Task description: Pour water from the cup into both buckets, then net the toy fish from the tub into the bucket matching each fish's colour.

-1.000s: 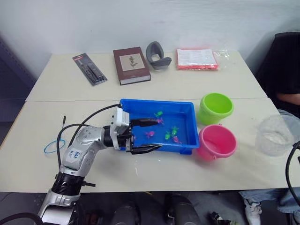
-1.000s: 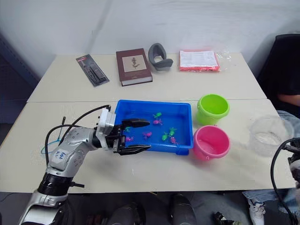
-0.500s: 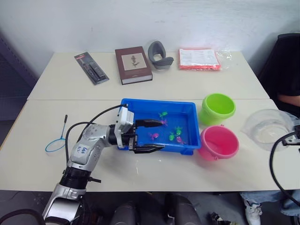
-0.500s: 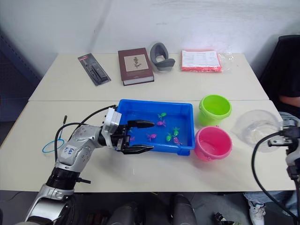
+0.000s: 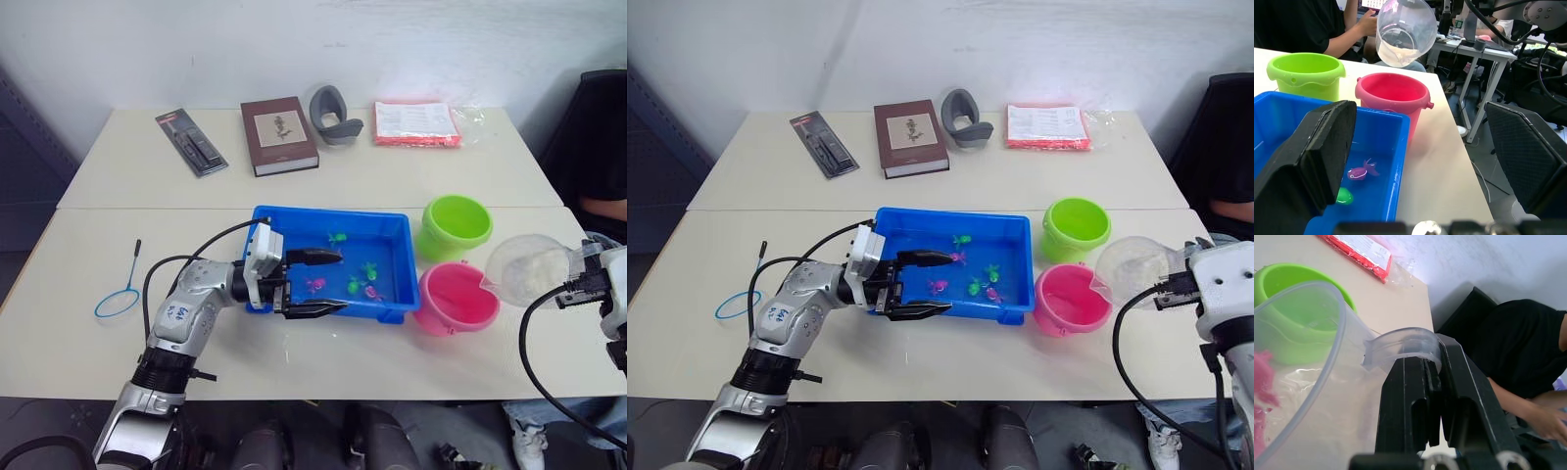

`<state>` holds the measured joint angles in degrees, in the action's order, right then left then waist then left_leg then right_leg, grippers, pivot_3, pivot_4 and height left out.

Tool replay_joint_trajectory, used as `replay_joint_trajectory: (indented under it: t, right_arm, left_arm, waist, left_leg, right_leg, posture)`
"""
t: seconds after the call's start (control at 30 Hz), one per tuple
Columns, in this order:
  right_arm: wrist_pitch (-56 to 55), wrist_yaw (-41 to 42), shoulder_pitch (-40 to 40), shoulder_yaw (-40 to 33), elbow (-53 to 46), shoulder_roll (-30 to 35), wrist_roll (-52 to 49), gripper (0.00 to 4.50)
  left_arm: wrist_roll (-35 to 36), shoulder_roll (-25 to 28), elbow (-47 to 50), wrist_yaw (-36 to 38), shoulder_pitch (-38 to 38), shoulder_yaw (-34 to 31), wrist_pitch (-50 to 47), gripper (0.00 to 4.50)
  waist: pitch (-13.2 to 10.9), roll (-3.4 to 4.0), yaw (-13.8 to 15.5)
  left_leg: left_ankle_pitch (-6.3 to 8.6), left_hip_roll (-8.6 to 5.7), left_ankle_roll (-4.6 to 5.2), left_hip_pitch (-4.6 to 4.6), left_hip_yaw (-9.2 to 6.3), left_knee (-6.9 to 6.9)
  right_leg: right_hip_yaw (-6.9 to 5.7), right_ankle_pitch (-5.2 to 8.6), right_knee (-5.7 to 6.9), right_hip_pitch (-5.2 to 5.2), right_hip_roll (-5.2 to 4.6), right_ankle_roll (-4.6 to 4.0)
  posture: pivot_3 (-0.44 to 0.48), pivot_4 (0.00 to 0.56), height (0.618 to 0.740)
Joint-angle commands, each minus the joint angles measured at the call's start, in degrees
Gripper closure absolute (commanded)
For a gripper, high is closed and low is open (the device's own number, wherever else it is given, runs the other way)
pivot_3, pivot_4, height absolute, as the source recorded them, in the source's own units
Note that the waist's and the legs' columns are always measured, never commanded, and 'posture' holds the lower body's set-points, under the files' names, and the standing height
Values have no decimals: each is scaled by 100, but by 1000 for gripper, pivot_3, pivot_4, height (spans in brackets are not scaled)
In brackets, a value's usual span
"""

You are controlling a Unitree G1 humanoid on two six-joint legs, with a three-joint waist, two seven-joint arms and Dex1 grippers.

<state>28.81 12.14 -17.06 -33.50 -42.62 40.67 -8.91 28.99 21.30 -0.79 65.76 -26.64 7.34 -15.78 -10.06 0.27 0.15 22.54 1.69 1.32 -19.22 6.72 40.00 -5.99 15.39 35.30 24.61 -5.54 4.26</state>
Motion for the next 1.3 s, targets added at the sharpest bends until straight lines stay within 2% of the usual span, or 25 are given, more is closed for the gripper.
replay_joint_trajectory:
  t: [0.03, 0.3, 0.57, 1.17, 1.3]
  right_arm:
    - [-364, 101, 31, 54, -34, 130, 511, 4473]
    - [-1241, 162, 8, 356, 238, 39, 1512, 4473]
    - [-1685, 208, 104, 459, 392, -118, 1971, 4473]
    - [-1588, 435, 330, 460, 296, -463, 2098, 4473]
    - [-1089, 507, 459, 366, 74, -774, 1717, 4473]
  left_arm:
    - [-5, 4, 171, -19, 4, -64, 88, 0]
    - [-17, -12, 271, -157, 81, -67, 92, 0]
    - [-27, -16, 269, -204, 94, -65, 126, 0]
    - [45, -63, 225, -300, 116, -160, 148, 0]
    - [53, -46, 195, -303, 116, -210, 129, 0]
  waist:
    - [0, 0, -4]
    - [-1, -2, -3]
    - [-2, -3, -8]
    - [-2, -3, -4]
    - [-2, -3, -8]
  left_leg:
    - [0, 0, 0, 0, 0, 0]
    - [0, 0, 0, 1, 1, 0]
    - [0, 1, -1, 1, 1, 0]
    - [-1, 1, -1, 1, 0, 2]
    - [-1, 1, -1, 2, 1, 2]
  right_leg:
    - [0, 0, 0, 0, 0, 0]
    - [0, 0, 0, 0, 1, 0]
    - [0, 0, 1, 0, 1, 0]
    - [-2, 0, 2, 0, 1, 0]
    - [-1, 0, 3, 0, 1, 0]
  posture:
    - [0, 150, 740]
    - [0, 150, 740]
    - [0, 150, 740]
    - [0, 150, 740]
    - [0, 150, 740]
